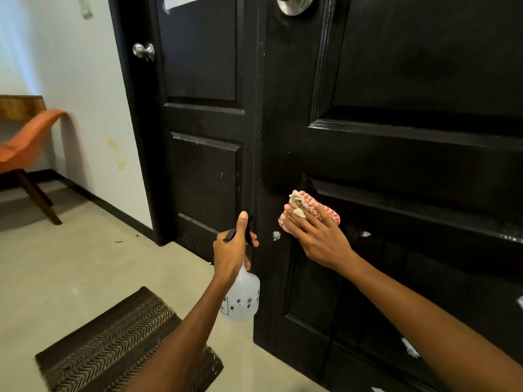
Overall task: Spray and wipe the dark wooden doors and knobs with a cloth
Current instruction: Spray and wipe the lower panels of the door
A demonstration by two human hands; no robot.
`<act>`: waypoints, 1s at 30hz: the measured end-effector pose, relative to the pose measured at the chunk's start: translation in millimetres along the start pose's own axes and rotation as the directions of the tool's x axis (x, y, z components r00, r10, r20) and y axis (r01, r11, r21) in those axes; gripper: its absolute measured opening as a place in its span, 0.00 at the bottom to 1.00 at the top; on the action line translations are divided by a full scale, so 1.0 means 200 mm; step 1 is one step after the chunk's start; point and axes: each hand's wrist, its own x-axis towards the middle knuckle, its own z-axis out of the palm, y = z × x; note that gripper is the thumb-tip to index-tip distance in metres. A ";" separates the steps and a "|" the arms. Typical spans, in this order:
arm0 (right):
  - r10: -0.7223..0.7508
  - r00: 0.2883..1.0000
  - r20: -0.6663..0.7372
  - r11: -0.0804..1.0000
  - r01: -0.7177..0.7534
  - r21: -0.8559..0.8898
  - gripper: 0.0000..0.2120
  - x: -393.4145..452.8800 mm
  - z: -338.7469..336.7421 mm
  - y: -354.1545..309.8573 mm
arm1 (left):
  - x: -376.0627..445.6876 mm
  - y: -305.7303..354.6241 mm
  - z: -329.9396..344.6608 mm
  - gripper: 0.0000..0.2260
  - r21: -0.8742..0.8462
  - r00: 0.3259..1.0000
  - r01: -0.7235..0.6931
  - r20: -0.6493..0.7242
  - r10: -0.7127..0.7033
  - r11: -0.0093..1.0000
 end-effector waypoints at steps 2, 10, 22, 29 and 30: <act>-0.018 0.999 0.040 0.999 0.017 0.040 0.36 -0.02 0.04 -0.05 | -0.03 -0.05 0.00 0.34 0.024 1.000 0.009 0.003 -0.009 1.000; -0.044 0.993 0.113 0.995 0.033 0.098 0.38 -0.01 0.17 -0.20 | -0.06 -0.12 -0.05 0.31 0.003 0.998 0.055 -0.034 -0.055 0.998; -0.232 0.908 0.348 0.971 0.237 0.029 0.31 0.24 0.16 -0.23 | -0.12 -0.07 -0.14 0.28 -0.015 0.996 0.007 -0.085 -0.008 1.000; 0.235 0.972 -0.001 0.971 -0.235 0.032 0.30 0.60 -0.11 0.07 | -0.11 -0.04 -0.17 0.28 -0.014 0.994 -0.039 -0.105 0.037 0.999; 0.235 0.972 -0.016 0.971 -0.234 0.042 0.31 0.60 -0.10 0.05 | -0.11 -0.05 -0.16 0.29 -0.015 0.994 -0.037 -0.106 0.036 0.999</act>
